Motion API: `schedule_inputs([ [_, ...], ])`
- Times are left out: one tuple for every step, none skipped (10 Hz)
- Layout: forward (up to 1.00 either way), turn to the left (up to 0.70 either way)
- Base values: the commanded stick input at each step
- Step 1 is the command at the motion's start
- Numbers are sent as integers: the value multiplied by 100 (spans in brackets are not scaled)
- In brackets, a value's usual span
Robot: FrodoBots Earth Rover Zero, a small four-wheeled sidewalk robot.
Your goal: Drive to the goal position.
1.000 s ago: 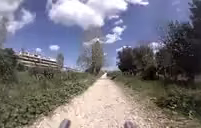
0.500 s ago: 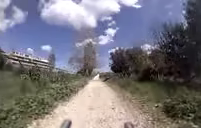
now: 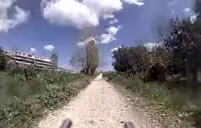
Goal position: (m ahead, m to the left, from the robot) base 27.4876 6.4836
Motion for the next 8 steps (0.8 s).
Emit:
schedule_inputs([
  [85,0],
  [85,0],
  [85,0],
  [85,0],
  [85,0],
  [85,0],
  [85,-16],
  [85,-33],
])
